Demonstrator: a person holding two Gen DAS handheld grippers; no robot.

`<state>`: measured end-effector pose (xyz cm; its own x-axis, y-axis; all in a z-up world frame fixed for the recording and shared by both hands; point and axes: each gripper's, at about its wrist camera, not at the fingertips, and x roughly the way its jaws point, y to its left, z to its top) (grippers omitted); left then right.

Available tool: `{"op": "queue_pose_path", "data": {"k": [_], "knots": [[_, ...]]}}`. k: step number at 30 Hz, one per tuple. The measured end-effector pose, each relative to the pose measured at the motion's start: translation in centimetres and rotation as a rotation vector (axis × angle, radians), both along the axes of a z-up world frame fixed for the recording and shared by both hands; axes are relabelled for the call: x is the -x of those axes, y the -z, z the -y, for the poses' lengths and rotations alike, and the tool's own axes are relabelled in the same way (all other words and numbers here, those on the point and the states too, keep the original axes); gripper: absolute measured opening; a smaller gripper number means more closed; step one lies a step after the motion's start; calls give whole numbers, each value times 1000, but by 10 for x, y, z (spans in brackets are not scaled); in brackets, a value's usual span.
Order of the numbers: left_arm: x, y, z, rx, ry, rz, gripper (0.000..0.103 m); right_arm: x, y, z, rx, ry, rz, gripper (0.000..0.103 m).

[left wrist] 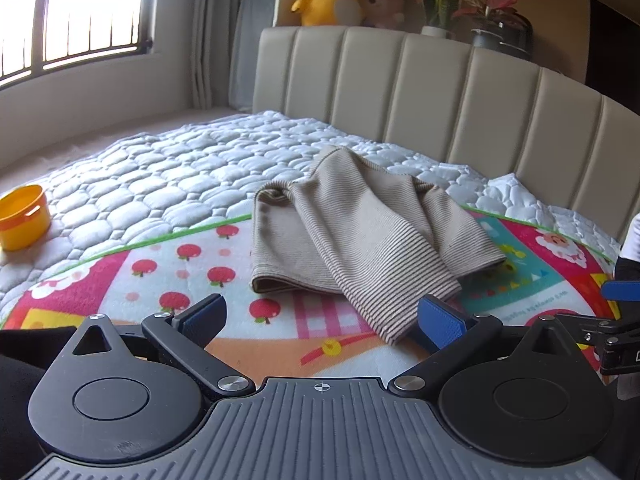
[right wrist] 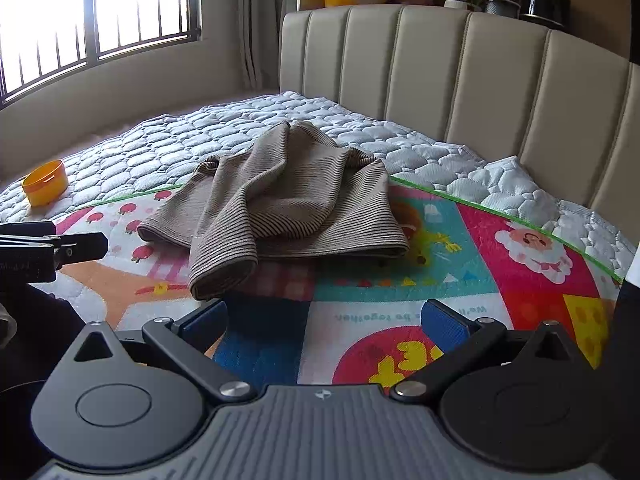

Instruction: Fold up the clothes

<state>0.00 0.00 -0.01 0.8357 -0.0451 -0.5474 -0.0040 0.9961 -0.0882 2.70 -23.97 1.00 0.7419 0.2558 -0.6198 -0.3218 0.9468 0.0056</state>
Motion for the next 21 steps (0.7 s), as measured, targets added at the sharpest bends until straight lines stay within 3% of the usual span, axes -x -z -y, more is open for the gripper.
{"op": "queue_pose_path", "data": {"k": [21], "knots": [[-2, 4, 0, 19, -6, -25, 103, 3, 7, 0, 6, -12, -4, 103]]}}
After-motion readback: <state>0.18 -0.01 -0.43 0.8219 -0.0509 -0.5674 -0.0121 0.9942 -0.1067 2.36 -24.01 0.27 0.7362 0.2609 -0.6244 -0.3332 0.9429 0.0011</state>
